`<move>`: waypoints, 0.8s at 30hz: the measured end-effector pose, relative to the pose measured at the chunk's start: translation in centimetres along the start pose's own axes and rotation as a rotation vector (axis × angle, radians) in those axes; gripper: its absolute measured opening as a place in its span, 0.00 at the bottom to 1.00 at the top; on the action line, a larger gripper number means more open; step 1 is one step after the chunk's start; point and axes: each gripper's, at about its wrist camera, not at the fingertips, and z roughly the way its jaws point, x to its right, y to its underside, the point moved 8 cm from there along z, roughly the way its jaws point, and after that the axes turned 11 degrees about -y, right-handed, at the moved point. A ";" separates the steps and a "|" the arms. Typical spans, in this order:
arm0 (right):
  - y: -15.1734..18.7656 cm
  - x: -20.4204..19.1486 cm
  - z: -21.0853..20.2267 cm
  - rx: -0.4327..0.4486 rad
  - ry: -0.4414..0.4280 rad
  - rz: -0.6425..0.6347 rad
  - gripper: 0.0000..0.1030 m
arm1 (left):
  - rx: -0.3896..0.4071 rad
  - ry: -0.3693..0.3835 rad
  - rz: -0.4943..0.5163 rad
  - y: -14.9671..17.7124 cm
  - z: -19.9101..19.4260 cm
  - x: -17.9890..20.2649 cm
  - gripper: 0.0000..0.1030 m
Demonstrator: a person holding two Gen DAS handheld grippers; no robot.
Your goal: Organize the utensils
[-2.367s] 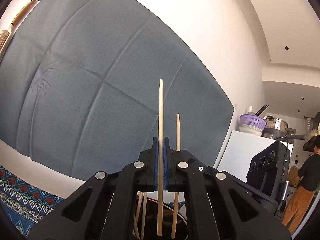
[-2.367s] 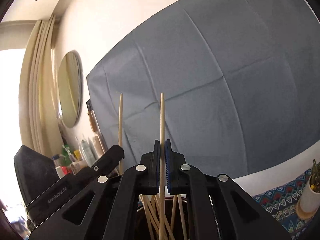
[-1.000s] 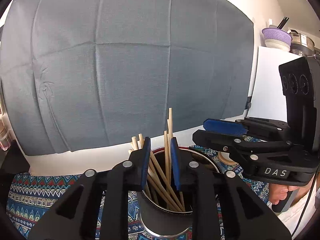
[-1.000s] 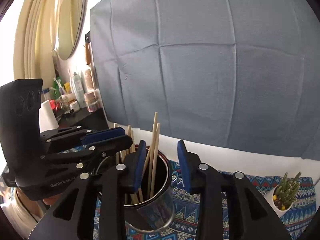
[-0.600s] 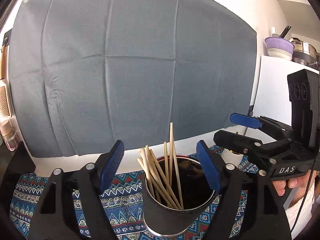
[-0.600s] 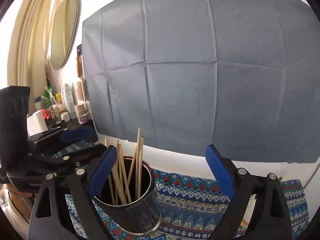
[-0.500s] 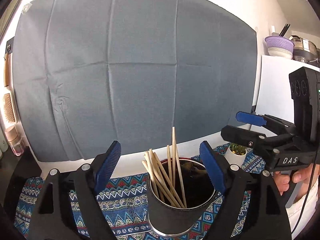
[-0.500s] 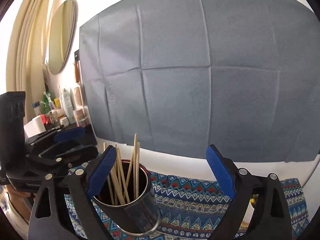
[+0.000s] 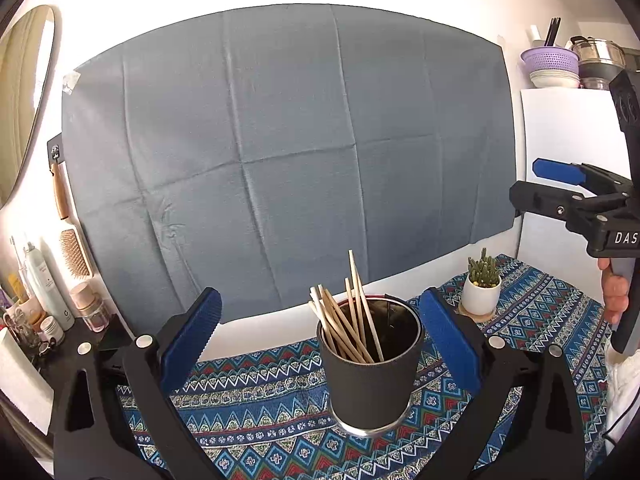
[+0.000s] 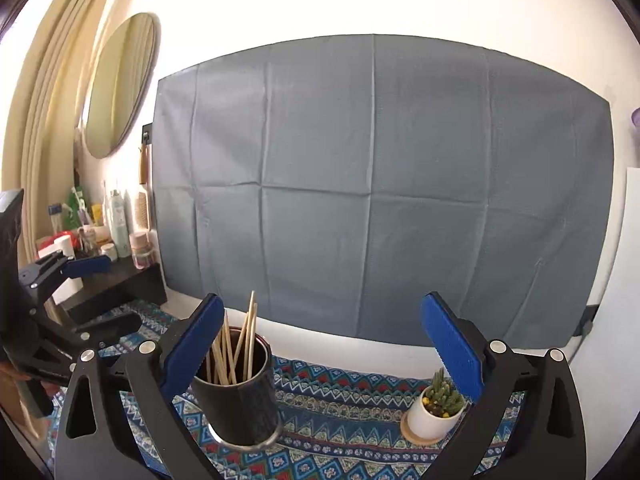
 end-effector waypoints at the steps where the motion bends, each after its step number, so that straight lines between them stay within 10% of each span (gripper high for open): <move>1: 0.1 -0.2 -0.7 0.000 0.002 -0.004 0.92 | -0.006 -0.002 0.000 0.2 -0.5 0.1 0.94; 24: 11.9 -6.5 -8.7 -0.139 -0.019 0.080 0.92 | -0.128 0.033 -0.046 11.0 -9.8 2.1 0.94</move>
